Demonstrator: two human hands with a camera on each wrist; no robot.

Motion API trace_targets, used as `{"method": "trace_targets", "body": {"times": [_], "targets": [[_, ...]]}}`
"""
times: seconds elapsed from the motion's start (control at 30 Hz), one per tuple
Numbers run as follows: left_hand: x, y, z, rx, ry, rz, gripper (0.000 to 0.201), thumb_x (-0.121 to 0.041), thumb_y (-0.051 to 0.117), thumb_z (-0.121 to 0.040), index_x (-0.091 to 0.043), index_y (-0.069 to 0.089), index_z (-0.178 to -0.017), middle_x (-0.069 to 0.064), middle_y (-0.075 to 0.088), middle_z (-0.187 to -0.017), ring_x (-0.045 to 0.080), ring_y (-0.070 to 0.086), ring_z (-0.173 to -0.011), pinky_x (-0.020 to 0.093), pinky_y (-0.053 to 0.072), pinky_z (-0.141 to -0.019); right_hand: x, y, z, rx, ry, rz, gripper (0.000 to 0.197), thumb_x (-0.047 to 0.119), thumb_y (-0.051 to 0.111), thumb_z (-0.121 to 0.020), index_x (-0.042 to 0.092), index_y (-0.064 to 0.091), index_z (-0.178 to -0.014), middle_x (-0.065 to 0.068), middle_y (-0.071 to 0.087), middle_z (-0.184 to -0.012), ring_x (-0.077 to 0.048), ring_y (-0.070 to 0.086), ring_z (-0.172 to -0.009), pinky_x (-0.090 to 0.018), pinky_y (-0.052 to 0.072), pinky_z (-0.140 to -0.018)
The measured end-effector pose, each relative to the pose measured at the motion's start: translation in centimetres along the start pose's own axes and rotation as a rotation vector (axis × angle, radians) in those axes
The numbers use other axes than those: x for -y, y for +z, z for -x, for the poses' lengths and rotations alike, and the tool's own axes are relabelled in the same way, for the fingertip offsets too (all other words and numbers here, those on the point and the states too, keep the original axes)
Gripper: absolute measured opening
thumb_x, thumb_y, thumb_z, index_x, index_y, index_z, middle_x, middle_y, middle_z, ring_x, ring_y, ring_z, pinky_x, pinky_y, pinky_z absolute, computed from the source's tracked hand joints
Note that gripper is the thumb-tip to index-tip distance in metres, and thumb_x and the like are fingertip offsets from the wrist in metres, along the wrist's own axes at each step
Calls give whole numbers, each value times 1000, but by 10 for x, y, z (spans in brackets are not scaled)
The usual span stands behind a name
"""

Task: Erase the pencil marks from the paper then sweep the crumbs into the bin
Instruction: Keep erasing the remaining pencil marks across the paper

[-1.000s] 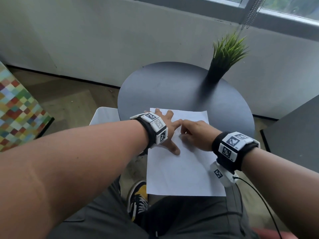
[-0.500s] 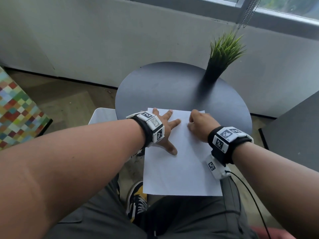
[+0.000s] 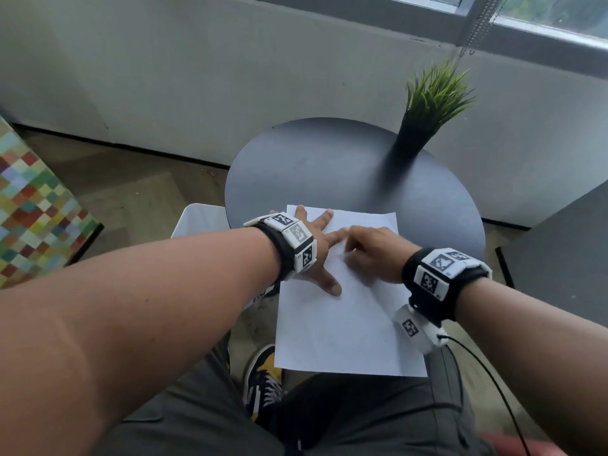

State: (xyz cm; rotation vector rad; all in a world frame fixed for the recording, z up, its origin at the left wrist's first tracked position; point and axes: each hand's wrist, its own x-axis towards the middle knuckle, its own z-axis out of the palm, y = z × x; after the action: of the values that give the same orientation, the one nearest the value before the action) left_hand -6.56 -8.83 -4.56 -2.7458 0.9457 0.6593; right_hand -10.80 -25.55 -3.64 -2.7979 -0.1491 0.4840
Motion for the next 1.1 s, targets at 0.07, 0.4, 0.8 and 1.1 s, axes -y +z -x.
{"method": "trace_targets", "body": {"times": [0.07,0.4,0.8,1.1], "targets": [[-2,-3,0,29,-19,5,125,-97,54,-47,-57,-11,-146,-10,-18,-163,47,-3,-147,76,20,-103,-20,-7,-9,-110,150,15,9,27,53,-88,19,54,-91,-2,62,-94,-24,55,-92,-32,45,-74],[2,-18,0,46,64,-99,123,-85,67,-53,-49,4,-152,-1,-8,-165,38,-2,-149,67,12,-113,-39,1,-8,-133,229,-42,15,37,53,-91,22,51,-93,-6,61,-101,-26,55,-92,-33,44,-77],[-10,8,-1,-31,87,25,134,-91,60,-51,-31,1,-156,-2,-12,-165,33,-8,-150,60,17,-116,-22,-2,11,-54,78,70,8,29,53,-90,22,50,-92,3,55,-82,-24,54,-80,-28,40,-66],[-12,7,-2,-6,62,42,134,-90,62,-53,-39,-8,-155,-1,-15,-164,35,-10,-150,64,18,-115,-11,2,15,-29,1,58,12,28,52,-89,19,55,-97,-2,60,-86,-26,58,-83,-33,49,-71]]}}
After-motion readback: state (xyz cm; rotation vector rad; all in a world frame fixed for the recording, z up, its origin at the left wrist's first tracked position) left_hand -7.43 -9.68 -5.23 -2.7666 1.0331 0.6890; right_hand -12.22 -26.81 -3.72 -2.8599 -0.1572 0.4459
